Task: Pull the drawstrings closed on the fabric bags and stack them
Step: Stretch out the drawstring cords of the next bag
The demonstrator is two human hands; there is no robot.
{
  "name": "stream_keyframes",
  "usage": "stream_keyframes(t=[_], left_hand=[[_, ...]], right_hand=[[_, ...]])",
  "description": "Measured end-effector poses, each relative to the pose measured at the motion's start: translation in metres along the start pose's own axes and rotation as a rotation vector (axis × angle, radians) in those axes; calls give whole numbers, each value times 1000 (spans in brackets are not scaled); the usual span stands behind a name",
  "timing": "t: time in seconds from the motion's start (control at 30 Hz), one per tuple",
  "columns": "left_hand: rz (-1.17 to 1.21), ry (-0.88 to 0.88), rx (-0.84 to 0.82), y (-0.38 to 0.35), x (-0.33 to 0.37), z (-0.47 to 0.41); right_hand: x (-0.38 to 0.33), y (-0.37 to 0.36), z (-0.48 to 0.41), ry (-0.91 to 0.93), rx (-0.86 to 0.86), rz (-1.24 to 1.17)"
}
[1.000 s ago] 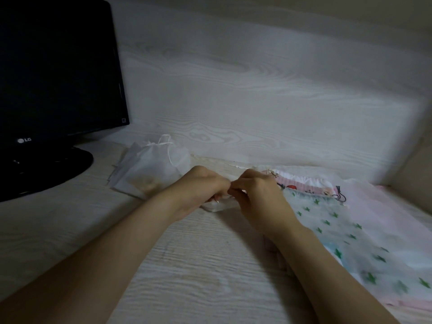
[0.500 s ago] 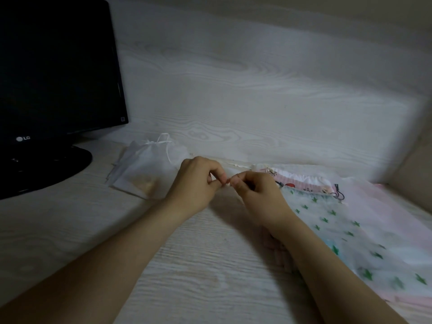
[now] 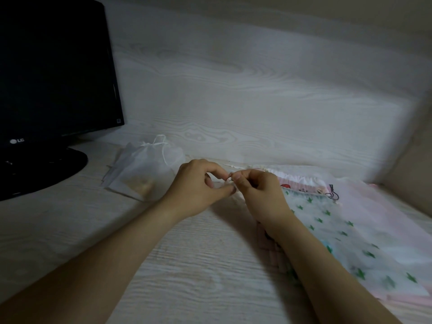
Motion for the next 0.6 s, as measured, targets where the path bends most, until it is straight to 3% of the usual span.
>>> stream_keyframes(t=[0.13, 0.23, 0.4, 0.6], left_hand=[[9, 122, -31, 0, -3, -2], [209, 290, -91, 0, -5, -5], [427, 394, -87, 5, -1, -4], [301, 588, -291, -6, 1, 12]], right_hand=[[1, -1, 0, 20, 12, 18], [2, -1, -1, 43, 30, 51], [1, 3, -2, 78, 73, 128], [-4, -1, 2, 119, 18, 134]])
Point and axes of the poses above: each hand's wrist, its own z-axis away from the middle knuckle, its own y-axis out of the back of the hand, x = y × z, the point moved 5 cm from there along -z, towards the middle knuckle, and after that the axes turned 6 degrees about z, right-handed, at the moved point
